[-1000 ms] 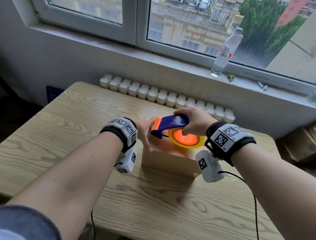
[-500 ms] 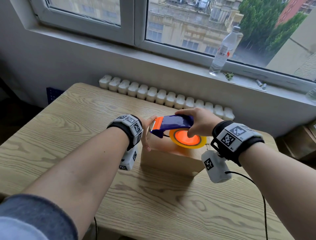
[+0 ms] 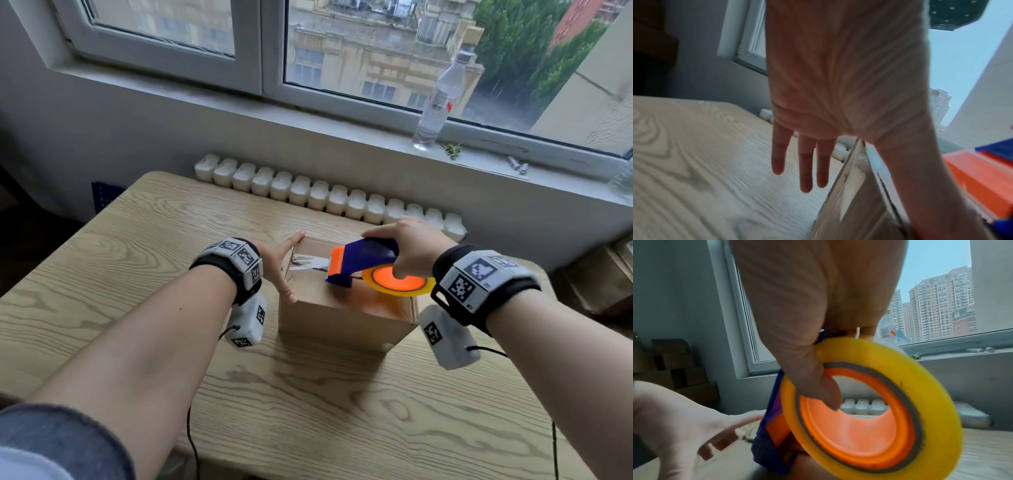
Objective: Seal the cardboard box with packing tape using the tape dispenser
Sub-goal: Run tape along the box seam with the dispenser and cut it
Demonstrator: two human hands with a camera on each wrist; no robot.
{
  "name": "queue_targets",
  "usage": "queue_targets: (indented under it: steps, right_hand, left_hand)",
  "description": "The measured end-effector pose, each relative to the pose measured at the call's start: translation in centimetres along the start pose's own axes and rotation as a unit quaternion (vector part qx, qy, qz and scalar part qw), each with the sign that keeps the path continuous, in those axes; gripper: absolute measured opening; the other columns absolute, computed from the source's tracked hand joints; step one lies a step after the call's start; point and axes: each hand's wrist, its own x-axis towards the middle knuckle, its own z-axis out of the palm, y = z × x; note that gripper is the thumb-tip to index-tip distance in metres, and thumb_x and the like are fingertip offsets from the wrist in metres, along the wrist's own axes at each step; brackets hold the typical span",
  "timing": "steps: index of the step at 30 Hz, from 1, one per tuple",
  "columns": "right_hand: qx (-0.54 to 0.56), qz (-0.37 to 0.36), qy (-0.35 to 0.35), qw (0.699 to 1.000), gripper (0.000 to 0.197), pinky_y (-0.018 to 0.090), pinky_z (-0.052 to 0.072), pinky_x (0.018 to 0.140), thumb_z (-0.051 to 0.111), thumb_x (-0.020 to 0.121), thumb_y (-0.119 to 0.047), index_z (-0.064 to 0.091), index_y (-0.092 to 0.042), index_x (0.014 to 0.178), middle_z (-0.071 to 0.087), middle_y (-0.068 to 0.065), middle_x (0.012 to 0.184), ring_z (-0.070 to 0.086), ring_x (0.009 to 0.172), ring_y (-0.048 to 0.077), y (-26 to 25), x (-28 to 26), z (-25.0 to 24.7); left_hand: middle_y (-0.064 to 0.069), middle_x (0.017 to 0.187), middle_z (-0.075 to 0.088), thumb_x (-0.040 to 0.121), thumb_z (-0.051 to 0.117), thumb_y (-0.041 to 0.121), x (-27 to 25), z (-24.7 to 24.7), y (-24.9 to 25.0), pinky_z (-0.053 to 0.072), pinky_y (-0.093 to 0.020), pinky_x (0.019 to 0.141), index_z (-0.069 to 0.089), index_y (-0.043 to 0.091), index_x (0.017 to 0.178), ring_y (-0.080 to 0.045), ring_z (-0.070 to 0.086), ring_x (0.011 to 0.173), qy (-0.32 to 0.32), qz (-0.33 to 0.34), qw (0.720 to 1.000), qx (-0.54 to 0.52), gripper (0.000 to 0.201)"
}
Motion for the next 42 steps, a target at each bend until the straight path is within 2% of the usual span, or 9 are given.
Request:
queue_targets:
  steps: [3,6,8,10,13,20,28,34,42]
  right_hand:
    - [0.002,0.003,-0.006,1.0,0.079,0.027,0.033,0.073,0.062,0.069,-0.003,0.045,-0.04,0.137,0.044,-0.004,0.101,0.036,0.096,0.015,-0.4,0.7,-0.1]
    - [0.001,0.004,-0.012,1.0,0.08,0.027,0.034,0.074,0.063,0.069,-0.003,0.045,-0.039,0.138,0.043,-0.003,0.1,0.039,0.097,0.017,-0.3,0.9,-0.3]
    - [-0.001,0.002,-0.013,1.0,0.079,0.027,0.034,0.074,0.064,0.07,-0.003,0.045,-0.039,0.138,0.043,-0.003,0.101,0.042,0.1,0.019,-0.2,0.9,-0.4]
    - [0.0,-0.001,-0.014,1.0,0.079,0.027,0.034,0.074,0.064,0.07,-0.003,0.045,-0.038,0.138,0.043,-0.003,0.101,0.045,0.104,0.021,-0.2,1.0,-0.4]
    - [0.004,0.0,-0.014,1.0,0.079,0.027,0.034,0.074,0.064,0.07,-0.004,0.045,-0.037,0.138,0.042,-0.002,0.101,0.038,0.096,0.017,0.1,1.2,-0.3]
    - [0.011,-0.006,-0.008,1.0,0.08,0.028,0.036,0.073,0.066,0.068,-0.005,0.045,-0.036,0.139,0.045,-0.003,0.102,0.039,0.094,0.016,0.6,1.5,0.0]
    - [0.007,-0.024,-0.009,1.0,0.088,0.027,0.037,0.07,0.066,0.065,0.001,0.043,-0.041,0.139,0.048,-0.005,0.098,0.044,0.089,0.018,2.0,1.1,-0.2]
    - [0.025,-0.031,-0.012,0.999,0.092,0.027,0.041,0.074,0.071,0.063,-0.001,0.041,-0.044,0.139,0.054,-0.002,0.108,0.048,0.092,0.019,3.9,0.1,-0.1]
    - [-0.002,0.027,-0.019,0.999,0.09,0.028,0.038,0.079,0.069,0.065,0.002,0.042,-0.046,0.137,0.039,-0.016,0.078,0.04,0.091,0.015,8.9,-3.7,-1.3]
  left_hand:
    - [-0.009,0.158,0.024,0.065,0.076,0.058,0.6,0.6,-0.6,0.034,-0.044,0.113,-0.023,0.043,0.145,-0.027,0.032,0.142,-0.015,0.022,0.994,-0.11,0.129]
    - [-0.008,0.161,0.014,0.092,0.048,0.052,1.0,1.5,0.2,0.026,-0.041,0.116,-0.008,0.031,0.153,-0.027,0.021,0.147,0.079,0.037,0.981,-0.175,0.085]
    - [-0.011,0.162,0.005,0.096,0.039,0.05,1.4,2.4,1.4,0.013,-0.043,0.121,-0.002,0.027,0.154,-0.026,0.008,0.15,0.155,0.035,0.975,-0.155,0.074]
    - [-0.008,0.162,-0.008,0.095,0.039,0.053,1.8,3.4,2.6,0.006,-0.05,0.121,-0.002,0.033,0.153,-0.027,-0.006,0.15,0.177,0.017,0.977,-0.118,0.074]
    - [-0.002,0.16,-0.021,0.095,0.036,0.055,2.1,4.2,3.7,0.0,-0.056,0.117,-0.004,0.036,0.152,-0.023,-0.019,0.148,0.201,0.005,0.978,-0.064,0.072]
    - [0.007,0.16,-0.02,0.102,0.016,0.037,2.3,5.1,4.4,-0.004,-0.052,0.119,-0.005,0.031,0.153,-0.016,-0.019,0.148,0.272,0.011,0.96,0.068,0.055]
    - [0.011,0.161,-0.014,0.101,0.01,0.038,2.6,5.0,4.6,-0.007,-0.047,0.119,-0.009,0.032,0.152,-0.013,-0.016,0.149,0.251,0.014,0.964,0.082,0.054]
    - [0.011,0.161,-0.015,0.101,0.009,0.04,2.4,4.9,4.7,-0.008,-0.047,0.119,-0.011,0.032,0.152,-0.013,-0.017,0.149,0.242,0.015,0.967,0.08,0.054]
    - [0.009,0.16,-0.017,0.1,0.009,0.047,2.4,4.8,4.9,-0.01,-0.048,0.119,-0.012,0.03,0.152,-0.014,-0.019,0.148,0.227,0.011,0.969,0.095,0.058]
